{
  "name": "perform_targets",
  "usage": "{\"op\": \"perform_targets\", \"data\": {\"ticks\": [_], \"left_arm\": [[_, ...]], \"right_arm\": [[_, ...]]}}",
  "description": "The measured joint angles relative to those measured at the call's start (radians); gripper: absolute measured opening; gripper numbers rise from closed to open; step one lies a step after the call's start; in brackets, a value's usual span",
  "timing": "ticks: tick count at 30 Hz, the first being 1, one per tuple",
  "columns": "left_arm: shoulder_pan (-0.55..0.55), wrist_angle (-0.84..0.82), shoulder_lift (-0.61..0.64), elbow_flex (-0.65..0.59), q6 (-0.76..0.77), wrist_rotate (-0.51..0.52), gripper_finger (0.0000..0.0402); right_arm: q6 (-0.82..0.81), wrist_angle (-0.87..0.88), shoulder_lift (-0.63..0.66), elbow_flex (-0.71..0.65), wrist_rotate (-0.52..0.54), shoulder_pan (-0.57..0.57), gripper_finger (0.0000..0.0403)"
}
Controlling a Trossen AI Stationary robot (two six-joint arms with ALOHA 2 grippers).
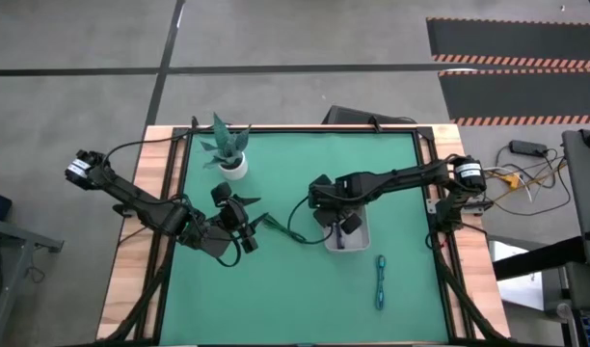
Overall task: Pick and place USB-C Cables
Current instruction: Put the green charger cable into the gray bin
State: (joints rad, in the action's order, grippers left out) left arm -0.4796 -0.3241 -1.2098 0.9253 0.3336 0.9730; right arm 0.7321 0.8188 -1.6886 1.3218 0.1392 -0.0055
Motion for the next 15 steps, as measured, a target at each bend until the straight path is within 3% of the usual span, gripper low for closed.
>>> {"op": "perform_targets", "data": {"ticks": [6, 15], "left_arm": [[0.000, 0.000, 0.000, 0.000, 0.000, 0.000, 0.0187], [0.000, 0.000, 0.000, -0.003, 0.000, 0.000, 0.0187]], "right_arm": [[-0.106, 0.081, 0.000, 0.068, 0.045, 0.001, 0.0129], [-0.485, 0.286, 0.004, 0.206, 0.020, 0.026, 0.0081]]}}
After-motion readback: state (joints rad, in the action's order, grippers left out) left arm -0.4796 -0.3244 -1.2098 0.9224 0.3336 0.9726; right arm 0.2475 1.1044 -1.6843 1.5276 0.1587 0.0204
